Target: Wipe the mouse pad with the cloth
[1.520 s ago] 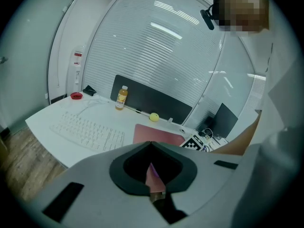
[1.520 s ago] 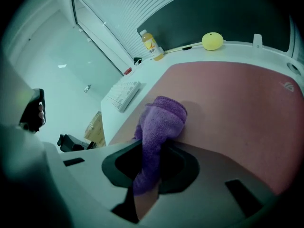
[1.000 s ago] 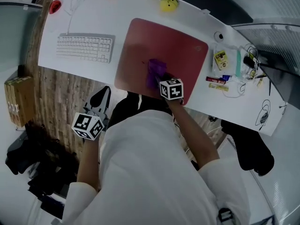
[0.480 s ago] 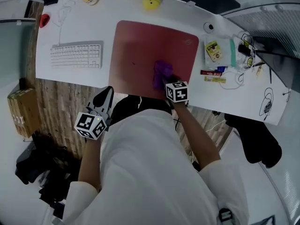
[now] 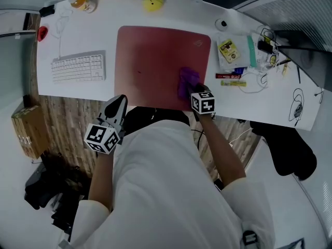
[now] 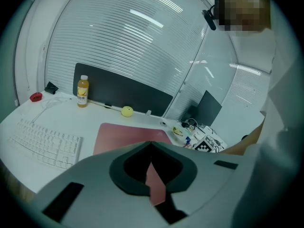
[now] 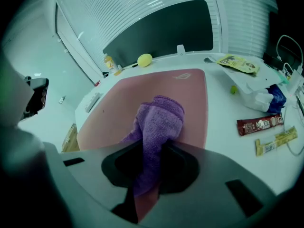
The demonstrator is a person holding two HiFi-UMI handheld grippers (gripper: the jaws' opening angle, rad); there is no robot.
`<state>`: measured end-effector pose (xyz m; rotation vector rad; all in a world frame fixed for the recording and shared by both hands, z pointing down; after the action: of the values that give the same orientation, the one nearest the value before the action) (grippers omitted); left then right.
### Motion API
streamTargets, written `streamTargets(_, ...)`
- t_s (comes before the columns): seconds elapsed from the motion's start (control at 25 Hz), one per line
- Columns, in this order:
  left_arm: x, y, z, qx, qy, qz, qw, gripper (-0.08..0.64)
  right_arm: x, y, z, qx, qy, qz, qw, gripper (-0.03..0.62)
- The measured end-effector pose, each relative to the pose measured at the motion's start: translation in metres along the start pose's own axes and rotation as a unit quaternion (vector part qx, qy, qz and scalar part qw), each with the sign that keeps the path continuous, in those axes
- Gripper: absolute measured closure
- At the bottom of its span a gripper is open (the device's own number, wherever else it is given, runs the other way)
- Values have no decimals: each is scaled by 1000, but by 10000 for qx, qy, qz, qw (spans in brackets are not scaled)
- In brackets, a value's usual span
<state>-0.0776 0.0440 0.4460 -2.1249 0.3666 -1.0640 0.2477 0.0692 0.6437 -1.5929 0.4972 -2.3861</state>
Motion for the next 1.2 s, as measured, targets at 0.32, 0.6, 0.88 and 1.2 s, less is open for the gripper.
streamTargets(0.32, 20, 3, 18, 145, -214, -151, 9996, 541, -13, -8, 22, -13, -177, 92, 9998, 506)
streamTargets(0.6, 28, 7, 25, 265, -274, -173, 9991, 541, -26, -16, 46, 71, -377, 201, 9991, 505)
streamTargets(0.88, 34, 9, 32, 306, -321, -199, 9988, 543, -39, -18, 64, 52, -582, 200, 9981, 505)
streamTargets(1.2, 37, 5, 29, 261, -373, -216, 9987, 541, -52, -17, 80, 201, -772, 312, 9963, 506)
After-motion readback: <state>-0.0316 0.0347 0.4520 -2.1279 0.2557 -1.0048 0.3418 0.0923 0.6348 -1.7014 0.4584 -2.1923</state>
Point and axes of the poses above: the fingertips, and each gripper's own axes: x forward along the fingers, z to its right, y out of its top, the point moved 7 cm from there along -x, backward along the fingers
